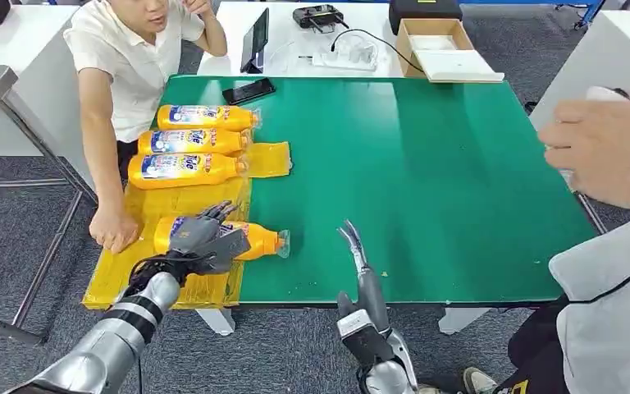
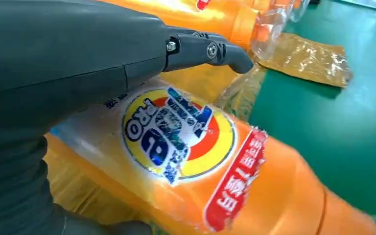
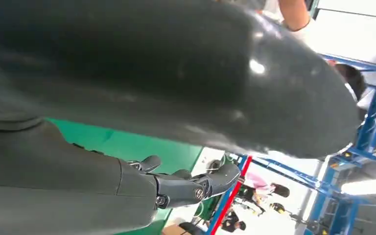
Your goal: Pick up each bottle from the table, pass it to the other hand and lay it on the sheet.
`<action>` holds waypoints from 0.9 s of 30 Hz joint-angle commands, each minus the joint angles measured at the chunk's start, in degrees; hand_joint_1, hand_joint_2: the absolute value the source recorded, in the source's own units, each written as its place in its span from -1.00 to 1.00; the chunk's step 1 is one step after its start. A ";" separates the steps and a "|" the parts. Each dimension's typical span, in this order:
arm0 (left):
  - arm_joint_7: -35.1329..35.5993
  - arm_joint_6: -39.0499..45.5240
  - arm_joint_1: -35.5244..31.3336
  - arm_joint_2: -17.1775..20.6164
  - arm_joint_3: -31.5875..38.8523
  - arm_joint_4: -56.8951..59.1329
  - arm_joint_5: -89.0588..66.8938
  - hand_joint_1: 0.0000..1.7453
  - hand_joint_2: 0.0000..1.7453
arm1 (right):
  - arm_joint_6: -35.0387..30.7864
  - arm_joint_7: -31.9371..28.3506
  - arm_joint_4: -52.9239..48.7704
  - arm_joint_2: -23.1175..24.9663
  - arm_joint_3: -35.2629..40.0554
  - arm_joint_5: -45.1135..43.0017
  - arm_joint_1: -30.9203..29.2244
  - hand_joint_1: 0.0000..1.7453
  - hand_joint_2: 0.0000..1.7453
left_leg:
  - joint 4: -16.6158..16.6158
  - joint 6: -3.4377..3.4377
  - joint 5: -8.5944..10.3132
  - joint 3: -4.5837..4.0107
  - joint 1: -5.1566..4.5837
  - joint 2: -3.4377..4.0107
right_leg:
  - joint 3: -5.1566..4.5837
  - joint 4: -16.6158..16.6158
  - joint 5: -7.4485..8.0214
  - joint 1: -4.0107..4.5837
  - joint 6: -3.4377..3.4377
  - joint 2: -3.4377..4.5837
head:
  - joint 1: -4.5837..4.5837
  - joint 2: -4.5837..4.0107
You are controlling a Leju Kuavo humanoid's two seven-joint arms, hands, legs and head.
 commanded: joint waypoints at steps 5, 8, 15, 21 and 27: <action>-7.38 1.53 17.06 0.16 0.00 -26.87 22.06 -1.00 1.00 | -1.39 -1.04 3.88 -0.38 -2.69 0.41 0.42 -1.00 -1.00 | -0.14 -0.11 -0.08 0.17 0.02 0.34 | 0.05 -0.13 0.00 0.04 -0.12 0.21 | 0.00 -0.02; -10.93 -0.15 21.02 -0.68 1.70 -33.88 31.49 -1.00 1.00 | -1.16 -2.27 3.01 -0.05 -2.70 -1.41 1.01 -1.00 -1.00 | -0.06 -0.10 -0.11 0.03 0.06 0.31 | -0.11 -0.08 -0.03 0.08 -0.12 0.16 | 0.00 0.00; -11.09 -6.48 24.57 -2.12 4.21 -40.63 51.77 -1.00 1.00 | 10.72 -4.45 -2.43 0.21 -2.76 -14.64 3.53 -1.00 -1.00 | 0.03 -0.09 -0.09 -0.54 0.06 0.19 | -0.65 0.02 -0.05 0.08 -0.10 0.07 | 0.00 -0.02; -12.20 -5.14 24.45 -4.26 5.55 -43.91 60.86 -1.00 1.00 | 14.70 -6.71 -5.55 0.92 -3.64 -17.55 4.43 -1.00 -1.00 | 0.04 -0.07 -0.05 -0.71 0.05 0.12 | -0.80 0.03 -0.02 0.07 -0.08 0.02 | -0.02 0.00; -13.59 -3.28 27.28 -5.60 5.91 -51.00 65.97 -1.00 1.00 | 8.92 -6.71 -6.95 3.10 -4.37 -15.63 5.43 -1.00 -1.00 | 0.04 -0.07 -0.06 -0.68 0.05 0.18 | -0.78 0.02 -0.02 0.06 -0.08 0.07 | 0.00 0.00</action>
